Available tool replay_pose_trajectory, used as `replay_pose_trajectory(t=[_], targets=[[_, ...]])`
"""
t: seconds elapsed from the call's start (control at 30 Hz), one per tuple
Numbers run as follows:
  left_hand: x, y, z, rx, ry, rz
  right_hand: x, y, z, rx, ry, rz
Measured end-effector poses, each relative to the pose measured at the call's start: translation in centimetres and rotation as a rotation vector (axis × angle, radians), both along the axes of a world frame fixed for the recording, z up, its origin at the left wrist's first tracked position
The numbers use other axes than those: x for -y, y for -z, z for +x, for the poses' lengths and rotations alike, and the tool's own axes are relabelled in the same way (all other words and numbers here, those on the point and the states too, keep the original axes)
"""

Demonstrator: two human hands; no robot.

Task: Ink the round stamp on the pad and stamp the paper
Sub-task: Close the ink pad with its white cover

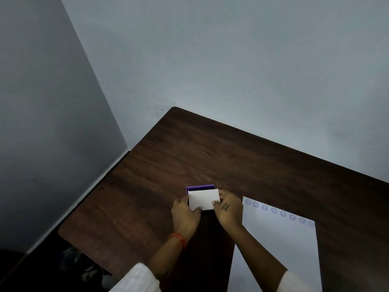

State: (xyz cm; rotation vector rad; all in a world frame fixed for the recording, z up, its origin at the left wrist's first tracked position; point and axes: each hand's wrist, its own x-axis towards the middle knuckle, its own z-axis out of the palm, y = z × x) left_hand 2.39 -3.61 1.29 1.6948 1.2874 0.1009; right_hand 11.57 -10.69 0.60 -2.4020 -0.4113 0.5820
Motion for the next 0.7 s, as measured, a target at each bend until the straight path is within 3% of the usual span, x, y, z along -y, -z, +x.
replay_pose_trajectory(t=[0.7], targets=[[-1.4,1.8,-0.8,0.026,0.018,0.122,-0.3,1.4,0.2,-0.013,-0.017,-0.015]])
